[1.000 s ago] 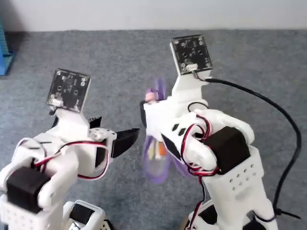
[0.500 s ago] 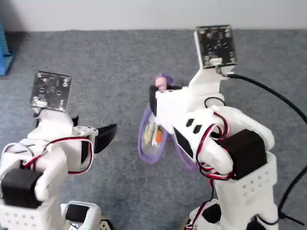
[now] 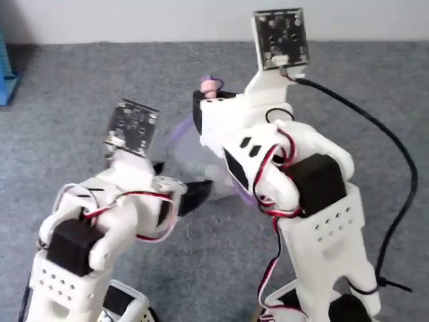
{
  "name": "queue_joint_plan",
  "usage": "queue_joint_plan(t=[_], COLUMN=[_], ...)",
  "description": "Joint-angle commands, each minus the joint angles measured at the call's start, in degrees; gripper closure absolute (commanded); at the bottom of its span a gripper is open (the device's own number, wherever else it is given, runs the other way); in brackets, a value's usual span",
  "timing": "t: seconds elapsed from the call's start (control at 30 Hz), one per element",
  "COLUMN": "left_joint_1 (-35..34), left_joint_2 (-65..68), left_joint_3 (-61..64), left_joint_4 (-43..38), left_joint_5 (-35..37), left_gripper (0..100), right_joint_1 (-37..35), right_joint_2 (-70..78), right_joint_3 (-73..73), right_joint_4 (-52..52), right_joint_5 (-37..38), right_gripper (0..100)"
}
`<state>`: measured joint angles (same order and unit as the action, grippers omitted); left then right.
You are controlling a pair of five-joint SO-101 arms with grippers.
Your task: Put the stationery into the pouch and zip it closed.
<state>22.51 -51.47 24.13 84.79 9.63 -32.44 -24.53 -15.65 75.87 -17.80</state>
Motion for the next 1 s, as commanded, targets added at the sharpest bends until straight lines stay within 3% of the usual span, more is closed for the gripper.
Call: queue_joint_plan(t=[0.0, 0.2, 0.47, 0.77, 0.97], left_joint_1=[1.1, -8.0, -9.3, -9.3, -9.3], left_joint_2=[1.7, -1.8, -10.5, -11.2, -11.2], left_joint_3=[-0.7, -6.8, -9.2, -2.8, 0.0], left_joint_4=[-0.3, 9.0, 13.1, 8.7, -0.6], left_joint_5=[2.5, 0.2, -8.1, -14.2, -16.9], left_gripper=[70, 70, 70, 70, 70], right_joint_1=[-4.2, -8.7, -8.7, -8.6, -8.6], right_joint_2=[-0.7, -3.3, -4.9, -4.9, -4.9], right_joint_3=[-3.3, -3.3, -2.9, -2.9, -2.8], right_joint_4=[2.8, 15.7, 26.7, 26.9, 27.0], right_joint_5=[0.7, 0.6, 1.1, 7.6, 10.0], right_gripper=[99.1, 99.1, 99.1, 99.1, 99.1])
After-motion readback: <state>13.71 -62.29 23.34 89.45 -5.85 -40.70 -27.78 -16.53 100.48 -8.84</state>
